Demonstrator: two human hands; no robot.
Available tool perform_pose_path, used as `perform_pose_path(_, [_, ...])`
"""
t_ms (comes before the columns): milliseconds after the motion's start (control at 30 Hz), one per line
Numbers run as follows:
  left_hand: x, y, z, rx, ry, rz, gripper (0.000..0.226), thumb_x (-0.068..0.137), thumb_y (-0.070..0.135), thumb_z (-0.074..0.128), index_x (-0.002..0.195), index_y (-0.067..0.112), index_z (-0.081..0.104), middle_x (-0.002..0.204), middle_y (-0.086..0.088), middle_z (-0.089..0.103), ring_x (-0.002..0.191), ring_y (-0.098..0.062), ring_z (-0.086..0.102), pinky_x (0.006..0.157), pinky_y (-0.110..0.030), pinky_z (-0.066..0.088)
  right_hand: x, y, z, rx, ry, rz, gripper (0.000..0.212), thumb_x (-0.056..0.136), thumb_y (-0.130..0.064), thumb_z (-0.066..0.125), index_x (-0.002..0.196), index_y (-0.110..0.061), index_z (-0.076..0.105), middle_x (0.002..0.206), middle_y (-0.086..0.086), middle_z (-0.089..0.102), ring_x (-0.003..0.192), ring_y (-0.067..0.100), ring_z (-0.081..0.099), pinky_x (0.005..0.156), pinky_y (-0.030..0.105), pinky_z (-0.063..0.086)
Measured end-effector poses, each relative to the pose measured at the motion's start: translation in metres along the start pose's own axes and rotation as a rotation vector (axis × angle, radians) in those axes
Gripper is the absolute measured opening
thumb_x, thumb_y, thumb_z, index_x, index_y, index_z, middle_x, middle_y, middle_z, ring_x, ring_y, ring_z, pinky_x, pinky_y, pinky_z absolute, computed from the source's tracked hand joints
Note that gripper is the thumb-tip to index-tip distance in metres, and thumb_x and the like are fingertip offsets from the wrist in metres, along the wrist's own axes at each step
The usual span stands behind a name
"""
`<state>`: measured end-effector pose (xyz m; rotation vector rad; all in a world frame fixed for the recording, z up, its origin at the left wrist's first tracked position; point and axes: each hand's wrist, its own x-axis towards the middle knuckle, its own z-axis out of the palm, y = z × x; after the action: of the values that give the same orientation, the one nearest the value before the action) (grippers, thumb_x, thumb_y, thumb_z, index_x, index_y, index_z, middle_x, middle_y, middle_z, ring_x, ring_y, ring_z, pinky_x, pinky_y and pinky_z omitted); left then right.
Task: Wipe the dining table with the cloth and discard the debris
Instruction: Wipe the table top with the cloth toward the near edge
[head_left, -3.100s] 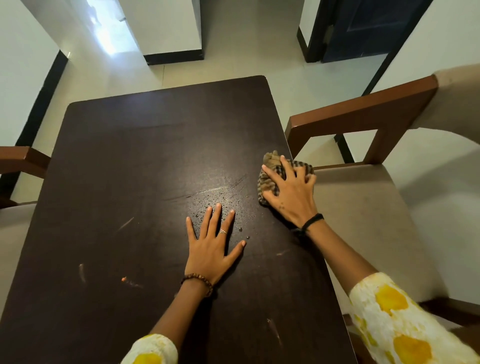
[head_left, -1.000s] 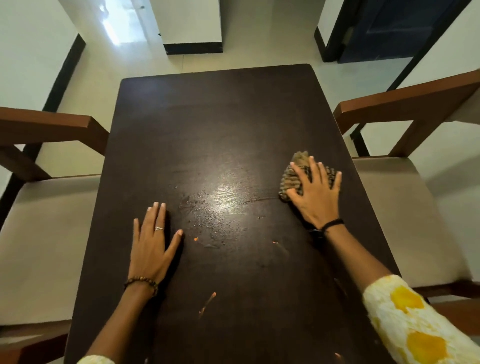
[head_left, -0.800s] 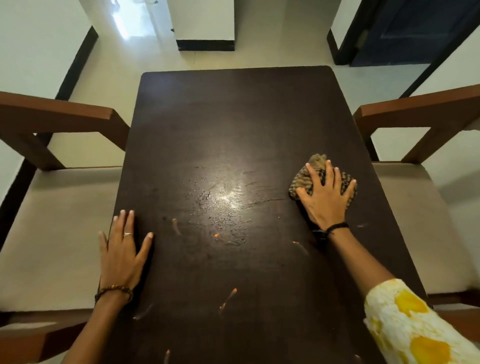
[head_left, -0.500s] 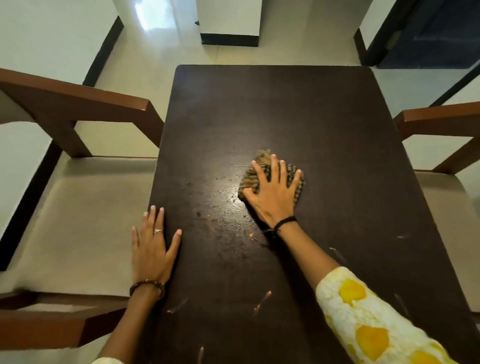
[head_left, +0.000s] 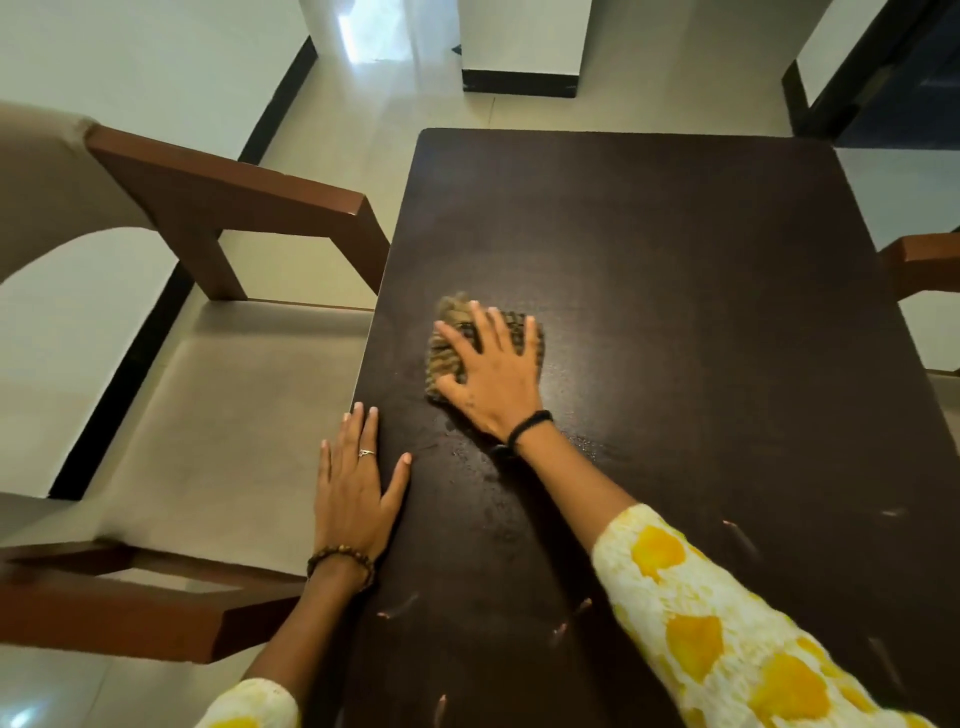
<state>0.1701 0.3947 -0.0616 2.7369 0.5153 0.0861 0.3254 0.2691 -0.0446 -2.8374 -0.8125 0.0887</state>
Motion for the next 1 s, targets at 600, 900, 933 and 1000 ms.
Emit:
perform_pose_path(600, [0.002, -0.002, 0.001, -0.203, 0.077, 0.030, 0.069, 0.093, 0.054, 0.019, 0.145, 0.012, 0.006, 0.152, -0.002, 0.005, 0.140, -0.012, 0.007, 0.114, -0.031, 0.007, 0.057, -0.063, 0.014, 0.081, -0.046, -0.032, 0.059, 0.090, -0.060, 0.035, 0.142, -0.034, 0.028, 0.155, 0.006, 0.013, 0.142, 0.025, 0.010, 0.111, 0.051, -0.006])
perform_pose_path(900, [0.001, -0.002, -0.004, -0.373, 0.164, -0.007, 0.079, 0.087, 0.068, 0.023, 0.145, 0.025, -0.010, 0.152, 0.006, -0.018, 0.140, -0.020, 0.010, 0.101, -0.044, 0.041, 0.037, -0.066, 0.020, 0.067, -0.081, -0.343, 0.066, 0.084, -0.065, 0.042, 0.142, -0.035, 0.029, 0.156, 0.004, 0.014, 0.143, 0.023, 0.010, 0.111, 0.051, -0.009])
perform_pose_path(933, [0.001, -0.002, -0.004, -0.364, 0.159, -0.003, 0.080, 0.086, 0.068, 0.022, 0.145, 0.023, -0.010, 0.152, 0.006, -0.017, 0.140, -0.018, 0.009, 0.101, -0.042, 0.040, 0.032, -0.061, 0.019, 0.069, -0.073, -0.356, 0.065, 0.085, -0.065, 0.041, 0.142, -0.036, 0.030, 0.155, 0.004, 0.015, 0.142, 0.023, 0.011, 0.111, 0.050, -0.009])
perform_pose_path(1000, [0.000, -0.002, -0.004, -0.349, 0.144, 0.011, 0.082, 0.086, 0.070, 0.021, 0.145, 0.020, -0.008, 0.152, 0.005, -0.016, 0.140, -0.017, 0.008, 0.104, -0.040, 0.036, 0.021, -0.049, 0.017, 0.061, -0.052, -0.372, 0.065, 0.083, -0.068, 0.033, 0.141, -0.036, 0.032, 0.154, 0.003, 0.019, 0.142, 0.022, 0.015, 0.112, 0.050, -0.006])
